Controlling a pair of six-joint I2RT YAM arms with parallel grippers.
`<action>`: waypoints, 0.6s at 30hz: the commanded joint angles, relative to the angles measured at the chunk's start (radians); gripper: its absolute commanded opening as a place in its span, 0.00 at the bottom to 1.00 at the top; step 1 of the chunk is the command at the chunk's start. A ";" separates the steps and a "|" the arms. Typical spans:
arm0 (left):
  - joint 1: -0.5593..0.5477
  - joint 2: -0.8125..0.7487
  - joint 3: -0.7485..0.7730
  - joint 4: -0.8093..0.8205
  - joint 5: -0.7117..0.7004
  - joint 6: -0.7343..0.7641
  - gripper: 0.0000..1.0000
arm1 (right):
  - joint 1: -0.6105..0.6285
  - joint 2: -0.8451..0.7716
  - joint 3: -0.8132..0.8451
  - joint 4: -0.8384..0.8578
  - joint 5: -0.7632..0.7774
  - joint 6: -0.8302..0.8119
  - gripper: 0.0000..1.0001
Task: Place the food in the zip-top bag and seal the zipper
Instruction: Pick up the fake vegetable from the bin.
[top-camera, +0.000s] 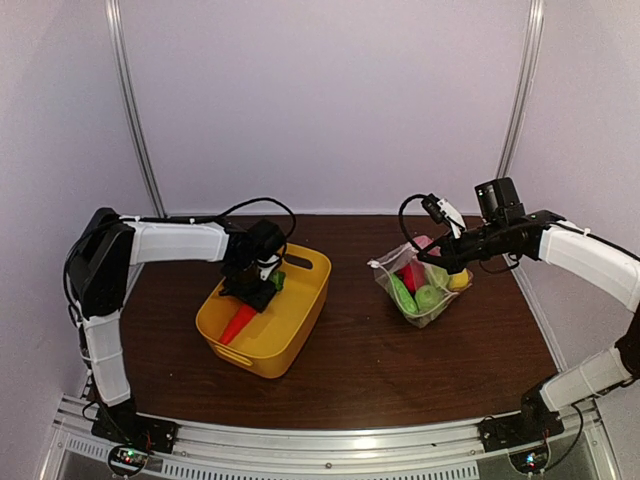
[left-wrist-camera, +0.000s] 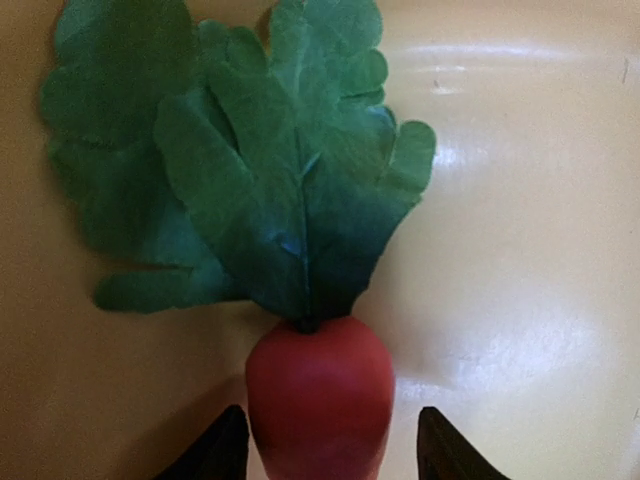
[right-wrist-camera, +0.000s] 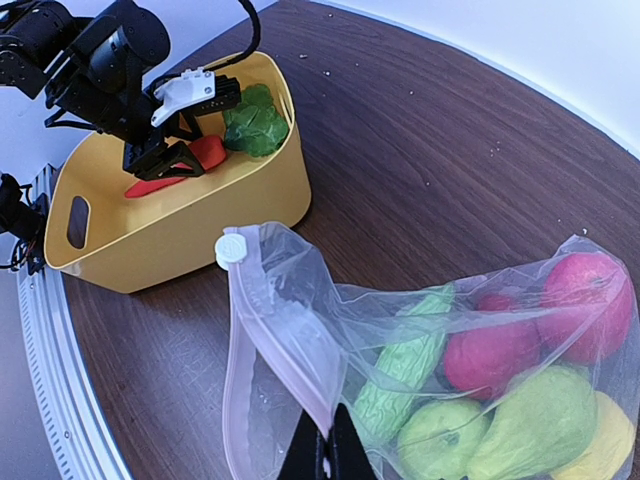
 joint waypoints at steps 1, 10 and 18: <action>0.011 0.029 0.047 0.041 0.011 0.022 0.58 | -0.001 -0.006 -0.002 0.005 0.015 -0.015 0.00; 0.011 0.085 0.099 0.025 0.003 0.027 0.56 | -0.001 -0.010 -0.001 0.004 0.016 -0.014 0.00; 0.011 0.118 0.140 -0.029 -0.005 0.026 0.45 | -0.001 -0.018 -0.001 0.003 0.020 -0.014 0.00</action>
